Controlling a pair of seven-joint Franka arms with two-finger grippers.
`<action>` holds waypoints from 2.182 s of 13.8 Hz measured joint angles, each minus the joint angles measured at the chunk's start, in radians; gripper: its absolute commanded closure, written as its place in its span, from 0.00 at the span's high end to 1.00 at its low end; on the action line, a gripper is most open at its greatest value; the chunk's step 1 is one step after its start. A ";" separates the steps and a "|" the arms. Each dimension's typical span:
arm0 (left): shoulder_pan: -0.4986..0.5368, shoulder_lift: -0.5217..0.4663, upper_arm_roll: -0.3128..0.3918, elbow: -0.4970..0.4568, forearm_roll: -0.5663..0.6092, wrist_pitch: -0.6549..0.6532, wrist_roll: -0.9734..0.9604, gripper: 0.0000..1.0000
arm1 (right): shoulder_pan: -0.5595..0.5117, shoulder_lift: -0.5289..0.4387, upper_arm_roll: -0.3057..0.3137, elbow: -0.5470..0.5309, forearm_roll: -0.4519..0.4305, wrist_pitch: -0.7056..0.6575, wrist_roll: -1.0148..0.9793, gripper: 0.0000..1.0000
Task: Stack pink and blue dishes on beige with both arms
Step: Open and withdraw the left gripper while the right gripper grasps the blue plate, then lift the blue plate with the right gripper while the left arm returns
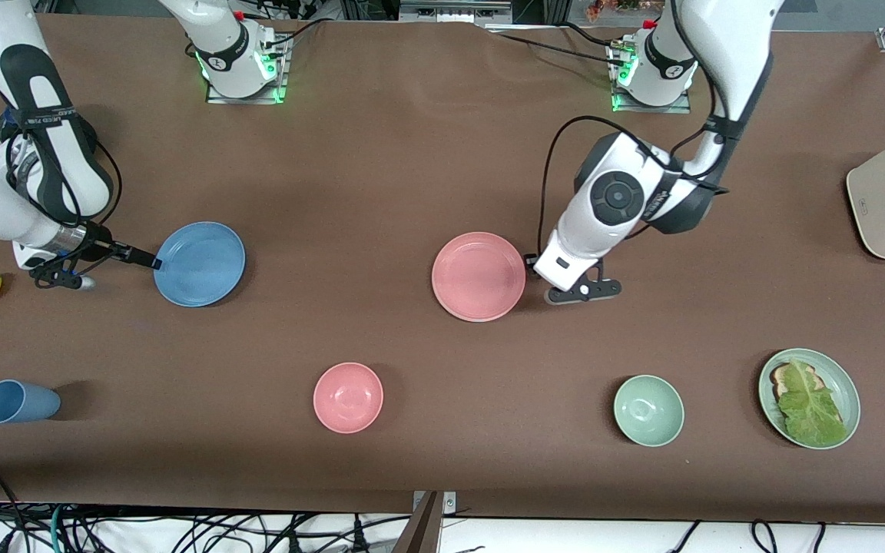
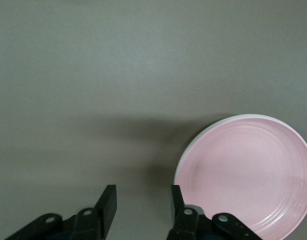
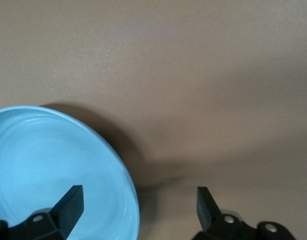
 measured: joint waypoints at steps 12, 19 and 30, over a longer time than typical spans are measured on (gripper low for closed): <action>0.170 -0.078 0.131 0.034 0.000 -0.195 0.445 0.99 | -0.020 0.052 0.001 0.009 0.126 -0.003 -0.138 0.29; 0.191 -0.102 0.298 0.036 -0.001 -0.243 0.646 1.00 | -0.020 0.049 0.006 0.011 0.134 -0.017 -0.155 0.00; 0.185 -0.338 0.314 0.050 -0.056 -0.403 0.665 1.00 | 0.004 0.033 0.014 0.361 0.114 -0.437 -0.103 0.00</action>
